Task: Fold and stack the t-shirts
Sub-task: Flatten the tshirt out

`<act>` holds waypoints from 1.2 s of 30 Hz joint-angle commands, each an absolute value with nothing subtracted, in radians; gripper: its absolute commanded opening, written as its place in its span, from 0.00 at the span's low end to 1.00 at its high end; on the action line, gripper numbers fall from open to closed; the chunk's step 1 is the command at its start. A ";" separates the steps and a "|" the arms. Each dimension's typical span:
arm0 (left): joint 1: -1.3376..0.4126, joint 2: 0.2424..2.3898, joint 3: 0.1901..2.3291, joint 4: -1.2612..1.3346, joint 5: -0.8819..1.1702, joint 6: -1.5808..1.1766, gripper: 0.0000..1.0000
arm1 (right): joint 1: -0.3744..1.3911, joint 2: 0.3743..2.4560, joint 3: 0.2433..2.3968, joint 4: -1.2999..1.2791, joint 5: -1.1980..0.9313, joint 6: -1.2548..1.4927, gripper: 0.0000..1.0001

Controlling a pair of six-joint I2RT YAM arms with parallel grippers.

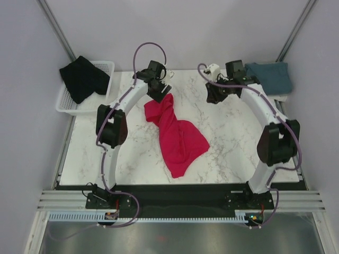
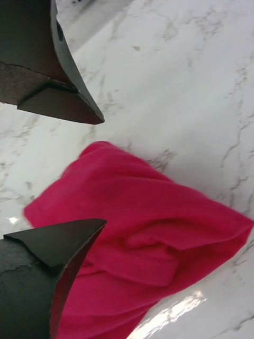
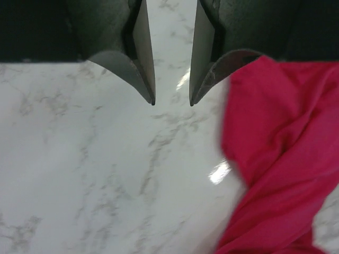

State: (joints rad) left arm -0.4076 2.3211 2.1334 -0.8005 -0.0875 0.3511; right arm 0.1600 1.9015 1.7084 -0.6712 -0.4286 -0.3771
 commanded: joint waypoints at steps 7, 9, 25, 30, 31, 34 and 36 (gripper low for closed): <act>-0.387 1.944 1.796 -0.756 -0.006 0.245 0.76 | 0.432 1.520 1.368 -0.814 -0.581 -0.515 0.55; -0.361 1.956 1.799 -0.758 -0.005 0.236 0.76 | 0.463 1.578 1.333 -0.818 -0.580 -0.522 0.55; -0.301 2.026 1.872 -0.764 0.020 0.198 0.73 | 0.729 1.798 1.172 -0.690 -0.442 -0.626 0.48; -0.301 2.026 1.867 -0.764 0.015 0.195 0.73 | 0.729 1.816 1.151 -0.673 -0.425 -0.615 0.23; -0.301 2.026 1.864 -0.764 0.015 0.195 0.73 | 0.729 1.816 1.146 -0.669 -0.419 -0.614 0.12; -0.301 2.029 1.865 -0.764 0.017 0.195 0.73 | 0.729 1.806 1.150 -0.649 -0.368 -0.600 0.00; -0.301 2.031 1.864 -0.764 0.014 0.192 0.73 | 0.726 1.764 1.169 -0.647 -0.303 -0.617 0.00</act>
